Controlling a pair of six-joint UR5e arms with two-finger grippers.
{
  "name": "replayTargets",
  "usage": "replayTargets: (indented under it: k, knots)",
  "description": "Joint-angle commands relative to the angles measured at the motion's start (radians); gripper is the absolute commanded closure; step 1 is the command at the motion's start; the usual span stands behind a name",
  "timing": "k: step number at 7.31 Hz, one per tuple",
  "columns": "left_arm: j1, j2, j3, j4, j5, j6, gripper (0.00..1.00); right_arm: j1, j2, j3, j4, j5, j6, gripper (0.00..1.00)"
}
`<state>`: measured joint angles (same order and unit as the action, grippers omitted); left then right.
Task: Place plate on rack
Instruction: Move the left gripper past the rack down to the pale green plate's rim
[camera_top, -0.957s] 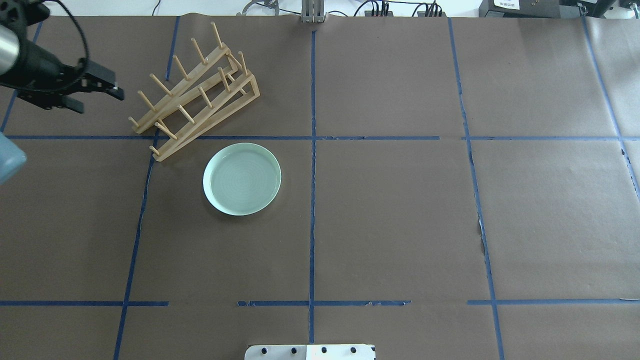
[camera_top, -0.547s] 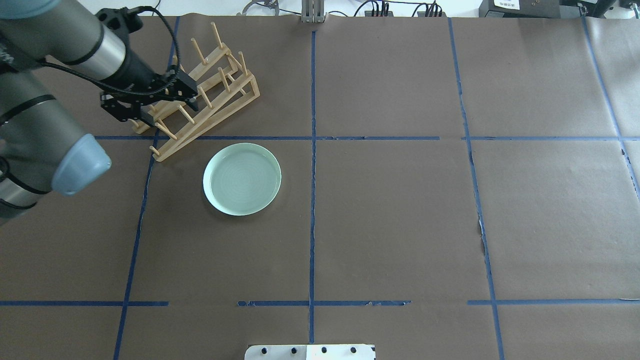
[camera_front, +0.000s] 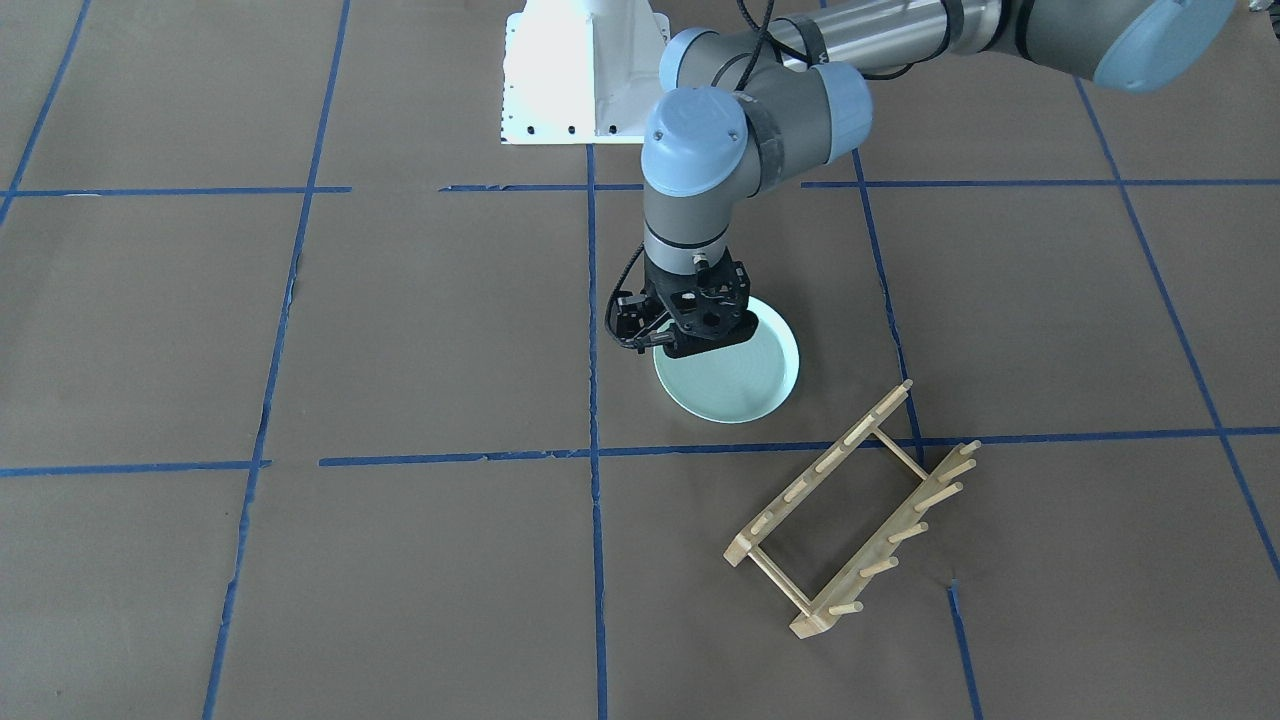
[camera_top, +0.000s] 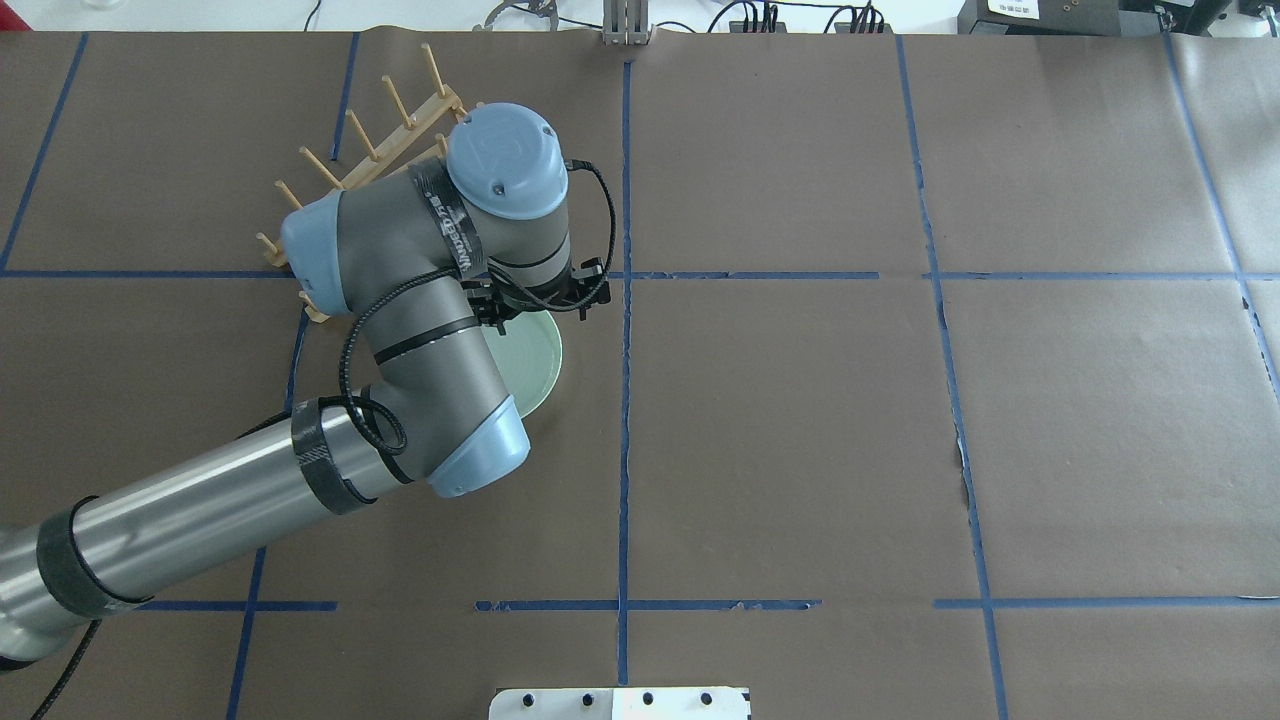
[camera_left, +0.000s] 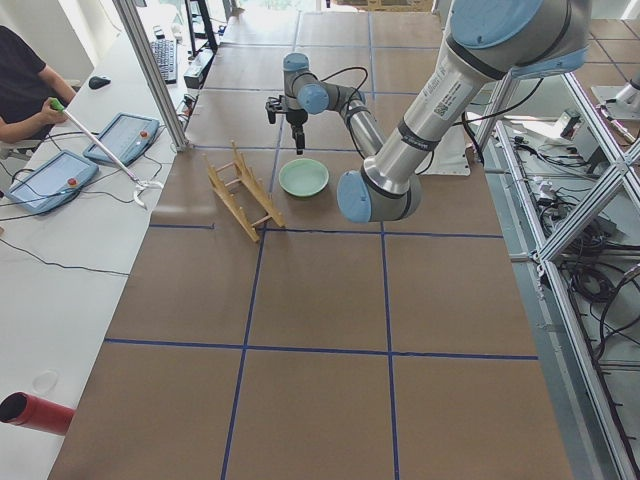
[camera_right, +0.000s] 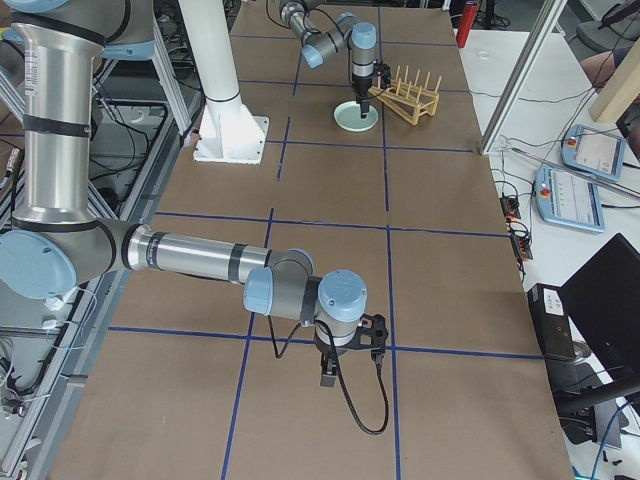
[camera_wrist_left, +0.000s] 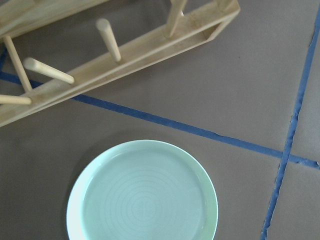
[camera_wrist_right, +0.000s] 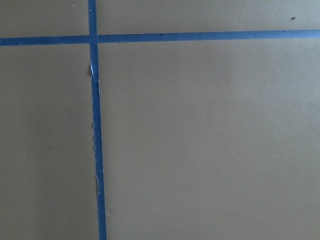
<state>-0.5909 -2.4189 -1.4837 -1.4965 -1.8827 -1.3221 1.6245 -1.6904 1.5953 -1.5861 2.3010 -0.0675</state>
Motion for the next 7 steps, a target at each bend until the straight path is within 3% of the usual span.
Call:
replayTargets:
  k: [1, 4, 7]
  knots:
    - [0.045, -0.017, 0.063, -0.019, 0.078, 0.088, 0.13, 0.0, 0.0, 0.0, 0.0, 0.0, 0.0, 0.0]
    - [0.046, -0.02, 0.13, -0.109, 0.095, 0.095, 0.17, 0.0, 0.0, 0.0, 0.0, 0.0, 0.0, 0.0]
    - [0.046, -0.008, 0.132, -0.11, 0.096, 0.096, 0.29, 0.002, 0.0, 0.0, 0.0, 0.0, 0.0, 0.0]
